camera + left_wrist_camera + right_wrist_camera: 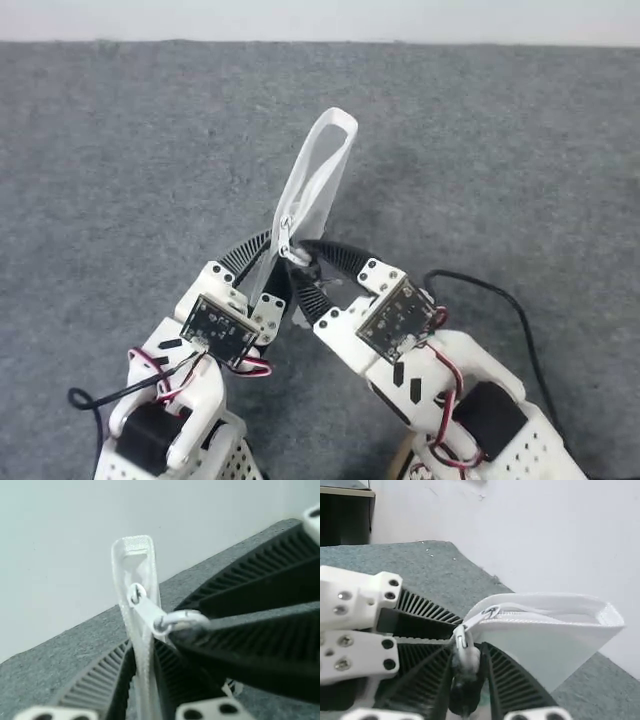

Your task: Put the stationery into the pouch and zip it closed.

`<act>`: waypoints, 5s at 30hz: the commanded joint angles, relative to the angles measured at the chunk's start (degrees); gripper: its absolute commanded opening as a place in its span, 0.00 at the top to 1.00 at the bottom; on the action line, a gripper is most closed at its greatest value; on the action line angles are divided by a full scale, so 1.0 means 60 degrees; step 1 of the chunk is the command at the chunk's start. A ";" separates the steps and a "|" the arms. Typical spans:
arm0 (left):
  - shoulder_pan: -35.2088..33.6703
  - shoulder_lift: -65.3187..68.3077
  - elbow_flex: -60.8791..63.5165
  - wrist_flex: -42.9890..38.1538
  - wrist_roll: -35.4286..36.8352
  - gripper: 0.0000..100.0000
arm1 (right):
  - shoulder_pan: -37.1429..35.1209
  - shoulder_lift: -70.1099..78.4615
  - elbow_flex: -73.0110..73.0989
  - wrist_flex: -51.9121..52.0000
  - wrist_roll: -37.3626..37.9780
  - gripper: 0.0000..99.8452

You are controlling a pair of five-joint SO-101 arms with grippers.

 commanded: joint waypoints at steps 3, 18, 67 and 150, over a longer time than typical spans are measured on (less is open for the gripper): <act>-0.0044 0.0029 0.0081 0.0176 -0.0088 0.99 | 0.0095 -0.0110 -0.0527 -0.0535 0.0088 0.99; -0.0044 0.0029 0.0110 0.0190 -0.0088 0.99 | 0.1516 0.0095 -0.0952 -0.2645 -0.1172 0.99; -0.0088 0.0029 0.0110 0.0190 -0.0103 0.99 | 0.0344 0.1092 -0.0923 -0.0403 -0.1011 0.84; -0.0103 0.0029 -0.0300 0.0249 0.0044 0.99 | 0.3070 0.1238 -0.1099 -0.3465 -0.0747 0.99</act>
